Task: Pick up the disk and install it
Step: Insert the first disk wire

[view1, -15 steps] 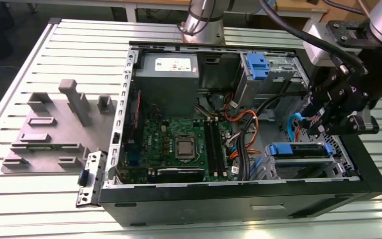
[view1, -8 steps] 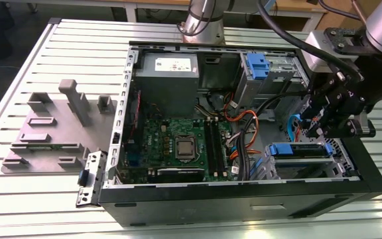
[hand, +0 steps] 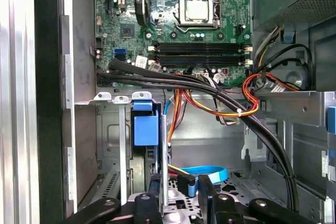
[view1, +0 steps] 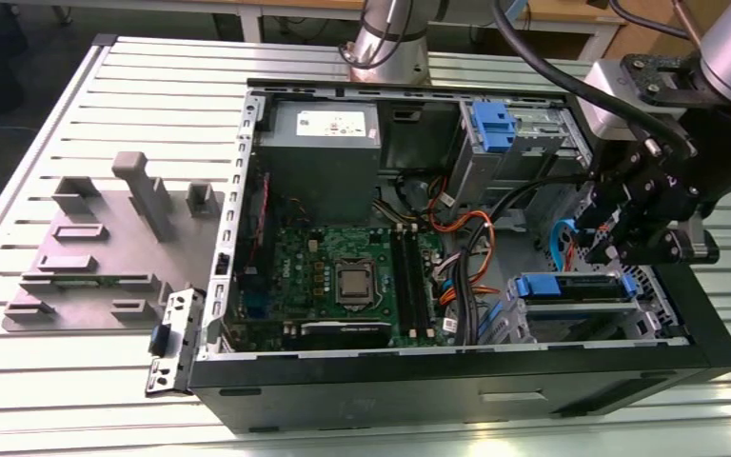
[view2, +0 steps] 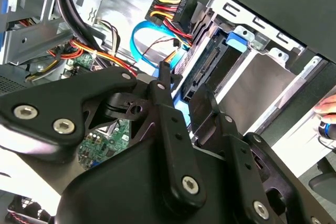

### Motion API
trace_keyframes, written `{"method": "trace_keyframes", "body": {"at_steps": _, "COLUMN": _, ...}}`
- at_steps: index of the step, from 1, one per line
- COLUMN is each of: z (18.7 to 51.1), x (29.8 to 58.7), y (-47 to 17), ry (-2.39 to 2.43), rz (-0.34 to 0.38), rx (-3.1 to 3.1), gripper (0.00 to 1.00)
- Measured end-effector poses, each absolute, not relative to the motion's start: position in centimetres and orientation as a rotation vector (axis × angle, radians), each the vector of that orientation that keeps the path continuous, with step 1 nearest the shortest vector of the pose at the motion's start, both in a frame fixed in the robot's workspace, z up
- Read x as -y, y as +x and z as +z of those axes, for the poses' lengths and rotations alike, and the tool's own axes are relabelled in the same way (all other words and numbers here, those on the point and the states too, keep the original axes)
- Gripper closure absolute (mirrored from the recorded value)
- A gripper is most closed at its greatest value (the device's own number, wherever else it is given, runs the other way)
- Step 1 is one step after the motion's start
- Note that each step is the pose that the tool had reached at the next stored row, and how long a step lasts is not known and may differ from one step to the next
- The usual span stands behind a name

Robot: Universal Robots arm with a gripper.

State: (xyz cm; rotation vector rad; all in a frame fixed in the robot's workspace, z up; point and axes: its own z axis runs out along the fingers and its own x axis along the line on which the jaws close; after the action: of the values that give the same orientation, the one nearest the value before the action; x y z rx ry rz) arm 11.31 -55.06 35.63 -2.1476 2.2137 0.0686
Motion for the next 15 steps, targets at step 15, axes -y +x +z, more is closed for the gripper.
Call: {"method": "trace_keyframes", "body": {"at_steps": 15, "z": 35.63, "x": 55.17, "y": 11.31, "ry": -2.148, "rz": 0.069, "rx": -2.214, "gripper": 0.84}}
